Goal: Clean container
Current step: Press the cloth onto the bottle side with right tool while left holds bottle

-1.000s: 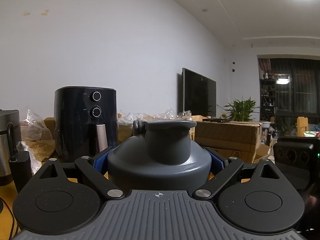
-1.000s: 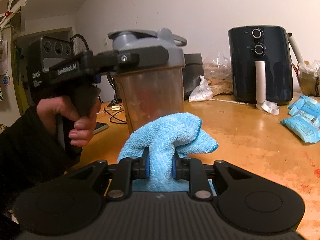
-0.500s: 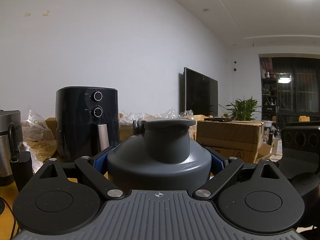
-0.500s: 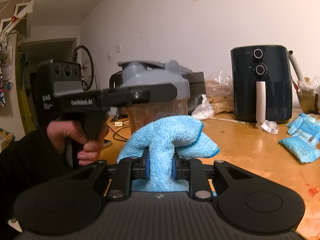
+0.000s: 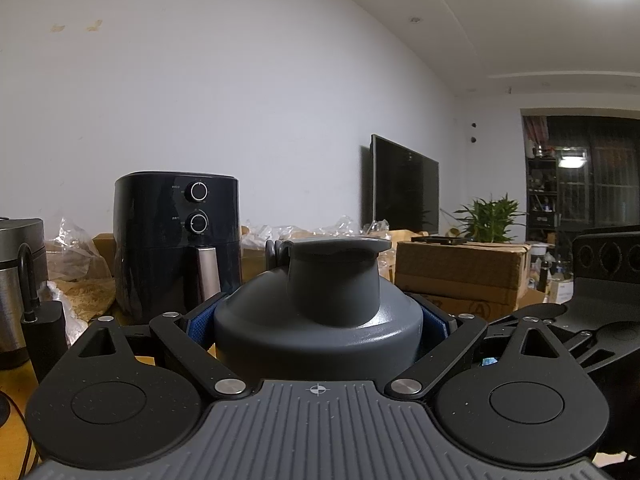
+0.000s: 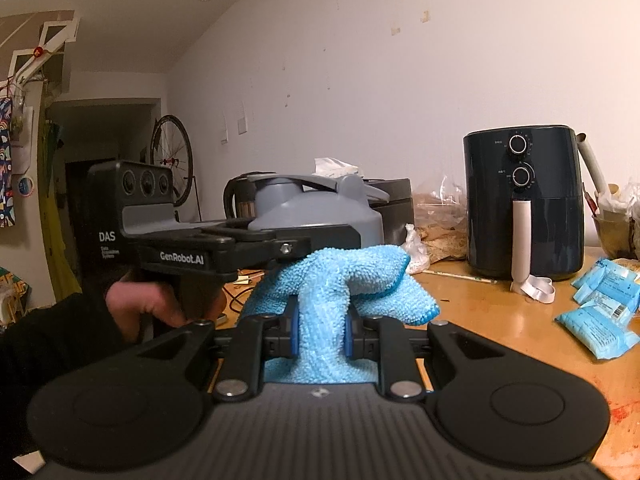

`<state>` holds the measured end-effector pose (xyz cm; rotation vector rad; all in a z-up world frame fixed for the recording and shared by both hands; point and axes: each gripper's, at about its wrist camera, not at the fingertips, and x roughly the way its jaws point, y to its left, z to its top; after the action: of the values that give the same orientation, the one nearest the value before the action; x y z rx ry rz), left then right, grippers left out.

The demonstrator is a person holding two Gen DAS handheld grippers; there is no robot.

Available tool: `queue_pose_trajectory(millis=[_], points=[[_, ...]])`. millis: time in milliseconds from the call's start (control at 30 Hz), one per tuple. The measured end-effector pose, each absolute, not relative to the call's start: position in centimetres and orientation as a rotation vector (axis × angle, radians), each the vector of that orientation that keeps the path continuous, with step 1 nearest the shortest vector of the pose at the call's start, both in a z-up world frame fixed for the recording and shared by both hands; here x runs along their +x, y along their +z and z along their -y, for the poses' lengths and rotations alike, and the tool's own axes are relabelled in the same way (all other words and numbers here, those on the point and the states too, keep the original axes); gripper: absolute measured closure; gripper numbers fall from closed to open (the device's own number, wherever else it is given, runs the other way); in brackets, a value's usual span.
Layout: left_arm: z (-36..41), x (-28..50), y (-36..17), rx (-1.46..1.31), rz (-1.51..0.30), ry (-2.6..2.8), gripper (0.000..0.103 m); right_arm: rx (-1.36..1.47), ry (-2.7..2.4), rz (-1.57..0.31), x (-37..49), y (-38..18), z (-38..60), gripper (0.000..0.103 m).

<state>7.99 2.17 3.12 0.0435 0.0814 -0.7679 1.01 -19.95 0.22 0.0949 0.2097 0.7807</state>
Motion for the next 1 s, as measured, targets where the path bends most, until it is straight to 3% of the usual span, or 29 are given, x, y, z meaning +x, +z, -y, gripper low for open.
queue_pose_trajectory(millis=[1000], points=[[-2.3,7.5,3.1,0.055,-0.084,-0.766,0.008,0.092,0.764,-0.219,0.0,-0.3,20.6,0.086]])
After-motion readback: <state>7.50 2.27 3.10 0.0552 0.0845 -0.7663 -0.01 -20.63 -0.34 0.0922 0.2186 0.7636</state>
